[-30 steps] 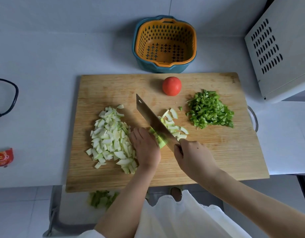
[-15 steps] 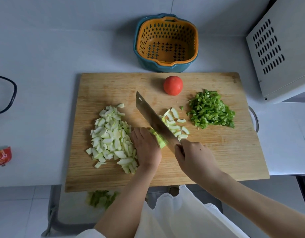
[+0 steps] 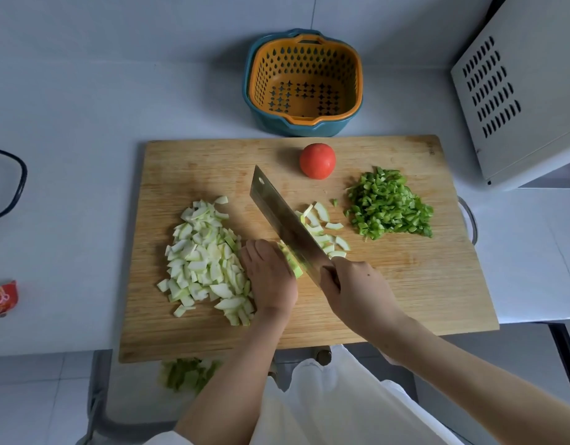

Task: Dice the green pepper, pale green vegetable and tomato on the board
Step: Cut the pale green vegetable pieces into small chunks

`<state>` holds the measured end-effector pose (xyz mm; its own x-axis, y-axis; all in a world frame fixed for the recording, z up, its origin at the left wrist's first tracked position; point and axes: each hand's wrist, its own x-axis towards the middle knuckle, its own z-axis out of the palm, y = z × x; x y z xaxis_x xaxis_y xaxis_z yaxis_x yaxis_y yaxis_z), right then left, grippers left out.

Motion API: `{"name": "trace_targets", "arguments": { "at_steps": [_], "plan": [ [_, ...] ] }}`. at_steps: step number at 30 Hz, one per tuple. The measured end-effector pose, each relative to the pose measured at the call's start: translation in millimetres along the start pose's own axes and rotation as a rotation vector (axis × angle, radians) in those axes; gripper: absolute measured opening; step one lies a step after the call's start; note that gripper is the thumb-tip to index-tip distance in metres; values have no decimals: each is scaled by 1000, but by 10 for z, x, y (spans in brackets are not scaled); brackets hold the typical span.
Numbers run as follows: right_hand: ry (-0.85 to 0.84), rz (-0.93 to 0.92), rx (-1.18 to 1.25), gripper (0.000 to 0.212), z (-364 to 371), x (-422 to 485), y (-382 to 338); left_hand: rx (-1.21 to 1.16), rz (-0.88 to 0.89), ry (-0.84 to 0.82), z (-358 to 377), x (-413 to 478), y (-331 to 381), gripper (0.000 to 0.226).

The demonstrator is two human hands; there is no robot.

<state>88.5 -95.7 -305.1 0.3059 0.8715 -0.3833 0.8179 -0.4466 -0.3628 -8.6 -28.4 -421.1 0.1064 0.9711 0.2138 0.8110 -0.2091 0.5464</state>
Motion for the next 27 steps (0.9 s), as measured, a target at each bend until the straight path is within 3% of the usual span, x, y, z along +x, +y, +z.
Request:
{"name": "trace_targets", "arguments": {
  "at_steps": [6, 8, 11, 15, 19, 27],
  "plan": [
    [-39, 3, -40, 40, -12, -19, -24, 76, 114, 61, -106, 30, 115, 41],
    [-60, -6, -52, 39, 29, 25, -34, 77, 62, 3, -72, 20, 79, 35],
    [-64, -4, -44, 34, 146, 108, -53, -4, 8, -5, -38, -2, 48, 8],
    [-45, 7, 8, 34, 183, 165, 0, -108, -59, -13, -96, 17, 106, 10],
    [15, 2, 81, 33, 117, 46, 50, -224, -31, -67, -222, 34, 125, 30],
    [-7, -30, 10, 31, 65, -108, 8, -132, -52, -56, -202, -99, 4, 27]
  ]
}}
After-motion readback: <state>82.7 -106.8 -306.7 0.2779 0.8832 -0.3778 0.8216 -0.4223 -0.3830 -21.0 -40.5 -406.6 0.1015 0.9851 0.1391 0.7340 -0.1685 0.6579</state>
